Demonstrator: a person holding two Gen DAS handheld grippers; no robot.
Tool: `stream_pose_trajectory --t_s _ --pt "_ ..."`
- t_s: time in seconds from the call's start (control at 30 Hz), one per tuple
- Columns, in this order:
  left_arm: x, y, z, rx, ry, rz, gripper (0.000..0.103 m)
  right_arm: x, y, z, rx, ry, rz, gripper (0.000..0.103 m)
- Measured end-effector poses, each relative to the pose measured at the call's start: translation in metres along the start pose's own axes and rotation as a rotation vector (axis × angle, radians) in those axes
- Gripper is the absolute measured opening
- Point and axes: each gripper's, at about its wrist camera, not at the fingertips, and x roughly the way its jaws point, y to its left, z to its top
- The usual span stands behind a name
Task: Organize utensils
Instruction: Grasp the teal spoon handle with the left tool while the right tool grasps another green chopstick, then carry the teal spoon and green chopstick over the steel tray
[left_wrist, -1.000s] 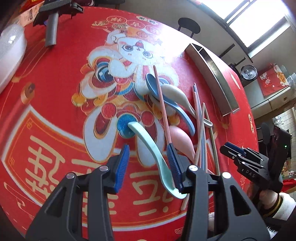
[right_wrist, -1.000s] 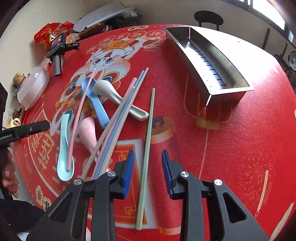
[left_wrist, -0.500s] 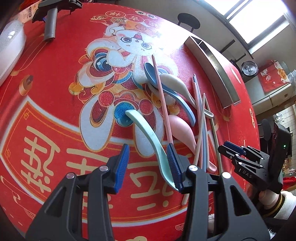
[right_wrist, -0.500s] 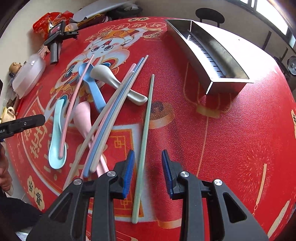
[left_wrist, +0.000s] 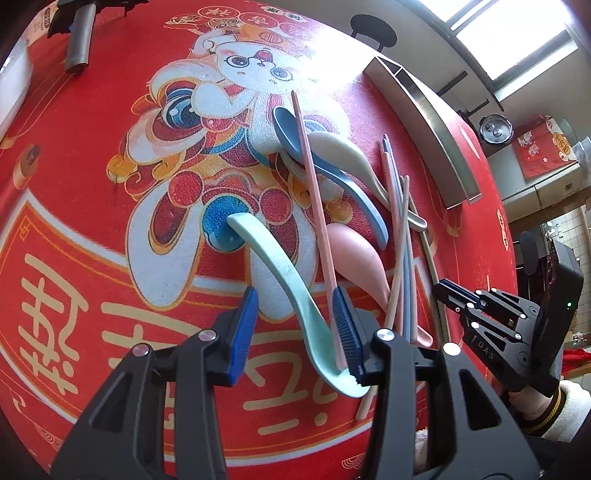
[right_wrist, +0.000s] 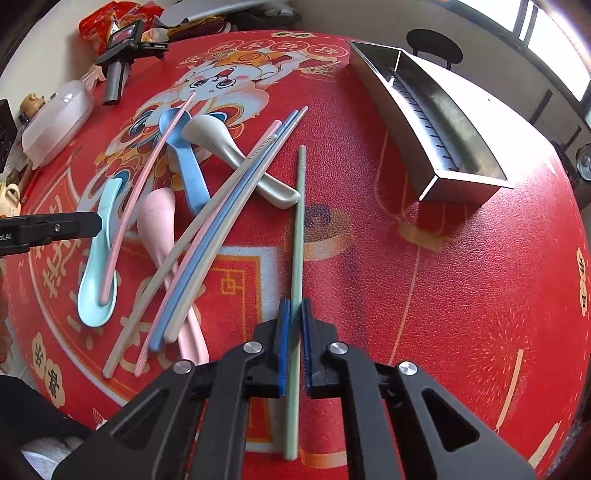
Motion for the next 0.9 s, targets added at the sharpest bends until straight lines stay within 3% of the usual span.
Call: stream_pose_trajectory --t_s 0.13,0.33,0.6,0.67,0.7,0.9 --pt "0.007 -0.002 0.003 -0.003 -0.005 0.042 0.043 -0.001 -0.005 -0.002 0.011 0.001 0.0 0.006" --pt "0.01 0.003 0.005 -0.036 0.006 0.037 0.033 -0.002 -0.015 -0.004 0.052 0.003 0.008 0.006" --pt "0.014 -0.008 -0.004 0.035 0.05 0.031 0.032 -0.001 -0.016 -0.002 0.088 -0.018 0.007 0.006" --pt "0.016 -0.009 -0.003 0.048 0.055 0.032 0.027 -0.001 -0.016 -0.002 0.094 -0.024 0.007 0.006" --pt "0.018 -0.01 -0.001 0.05 0.065 0.011 0.019 -0.001 -0.016 -0.002 0.097 -0.028 0.008 0.006" --pt "0.021 -0.023 0.003 0.108 0.06 0.023 0.013 -0.002 -0.016 -0.004 0.095 -0.036 0.007 0.006"
